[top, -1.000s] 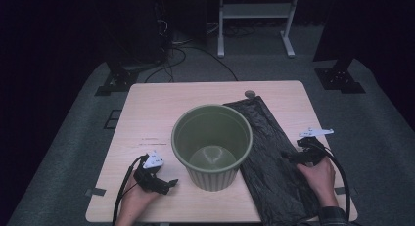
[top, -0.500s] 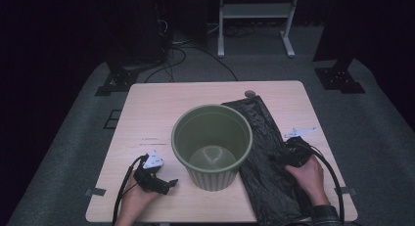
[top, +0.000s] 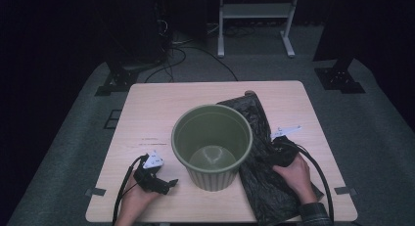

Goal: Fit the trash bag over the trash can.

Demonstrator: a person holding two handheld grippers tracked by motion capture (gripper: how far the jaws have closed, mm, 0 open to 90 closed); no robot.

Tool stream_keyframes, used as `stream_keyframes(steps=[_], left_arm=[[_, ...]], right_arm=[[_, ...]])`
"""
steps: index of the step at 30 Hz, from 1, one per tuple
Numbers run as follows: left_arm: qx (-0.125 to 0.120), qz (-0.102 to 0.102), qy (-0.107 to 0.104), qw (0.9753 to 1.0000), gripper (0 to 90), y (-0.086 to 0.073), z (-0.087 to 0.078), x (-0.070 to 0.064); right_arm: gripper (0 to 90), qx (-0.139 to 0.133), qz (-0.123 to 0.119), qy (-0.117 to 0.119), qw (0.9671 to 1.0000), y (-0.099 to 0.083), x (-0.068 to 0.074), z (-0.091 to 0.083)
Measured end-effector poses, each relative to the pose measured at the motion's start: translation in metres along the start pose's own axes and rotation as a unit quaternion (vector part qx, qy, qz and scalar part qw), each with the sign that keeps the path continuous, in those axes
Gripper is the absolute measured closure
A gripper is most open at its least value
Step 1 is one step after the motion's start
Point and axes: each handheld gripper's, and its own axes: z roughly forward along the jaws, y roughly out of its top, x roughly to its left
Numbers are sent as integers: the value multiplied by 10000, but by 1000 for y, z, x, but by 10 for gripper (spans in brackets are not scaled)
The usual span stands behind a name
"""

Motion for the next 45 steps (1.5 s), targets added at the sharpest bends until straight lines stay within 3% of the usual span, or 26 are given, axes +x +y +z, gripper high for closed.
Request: stream_keyframes(steps=[10,21,28,31,35,39,45], left_arm=[[1,5,-4,10000,0,0,0,0],[1,4,-4,10000,0,0,0,0],[3,7,-5,10000,0,0,0,0],[3,8,-5,10000,0,0,0,0],[3,7,-5,10000,0,0,0,0],[3,6,-4,10000,0,0,0,0],[3,7,-4,10000,0,0,0,0]], right_arm=[[107,-58,-68,323,9994,12,16,13],[103,4,-231,300,9993,20,31,27],[106,38,-432,63,9990,22,40,31],[119,89,-659,-164,9977,21,45,33],[132,90,-785,-346,9963,20,49,34],[185,36,-745,-363,9966,19,48,32],[419,-89,-728,-340,9967,16,46,27]])
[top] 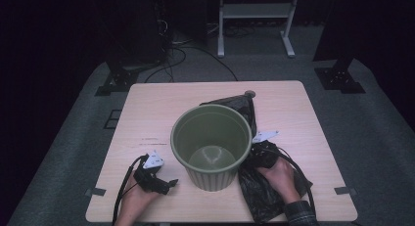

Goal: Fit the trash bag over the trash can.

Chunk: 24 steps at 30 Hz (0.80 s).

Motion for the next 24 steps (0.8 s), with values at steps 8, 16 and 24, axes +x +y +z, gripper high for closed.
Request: stream_keyframes(steps=[8,16,24], left_arm=[[0,-1,0,10000,0,0,0,0],[0,0,-1,10000,0,0,0,0],[2,0,-1,10000,0,0,0,0]], right_arm=[[783,-78,-152,237,9996,-1,5,-2],[878,-24,-31,579,9983,-1,5,-2],[889,28,-104,828,9965,-2,7,-14]])
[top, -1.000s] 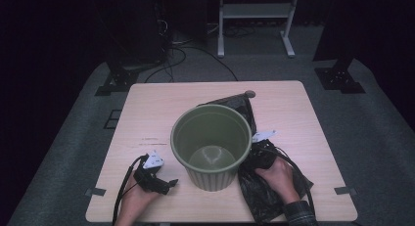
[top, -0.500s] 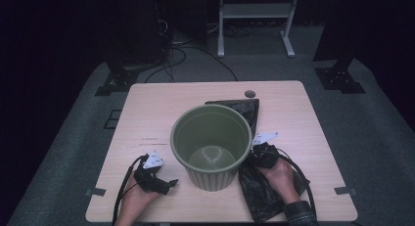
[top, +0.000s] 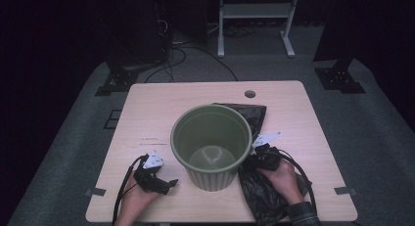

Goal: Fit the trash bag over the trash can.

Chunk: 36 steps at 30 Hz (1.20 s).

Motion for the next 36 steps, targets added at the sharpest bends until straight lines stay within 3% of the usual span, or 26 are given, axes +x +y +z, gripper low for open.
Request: stream_keyframes(steps=[13,17,22,25,32,36], left_arm=[[-1,0,0,10000,0,0,0,0],[0,1,1,10000,0,0,0,0],[-2,-1,0,10000,0,0,0,0],[10,12,-1,10000,0,0,0,0],[7,12,-1,10000,0,0,0,0],[9,12,-1,10000,0,0,0,0]], right_arm=[[890,-504,-135,477,9975,11,15,-51],[890,-632,-186,714,9953,15,18,-65],[890,-701,-356,817,9936,22,25,-81],[889,-809,-432,1004,9907,28,29,-97],[889,-958,-594,1112,9874,34,35,-120],[889,-1130,-749,1299,9822,38,40,-135]])
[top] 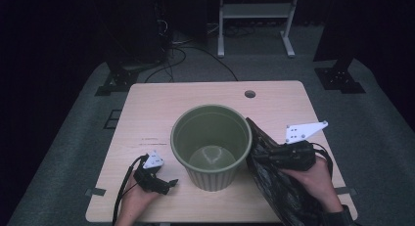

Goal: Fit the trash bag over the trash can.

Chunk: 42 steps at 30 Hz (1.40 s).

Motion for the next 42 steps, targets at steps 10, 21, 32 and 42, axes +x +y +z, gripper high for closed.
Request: stream_keyframes(steps=[10,21,32,42], left_arm=[[-1,0,0,10000,0,0,0,0],[-10,-1,2,10000,0,0,0,0],[-9,0,1,10000,0,0,0,0],[-9,11,-11,10000,0,0,0,0]], right_arm=[[889,-202,-326,357,9986,28,12,-14],[887,-139,-671,777,9946,74,18,-3],[888,-211,-806,1222,9890,111,15,15],[888,-233,-828,1524,9846,136,9,42]])
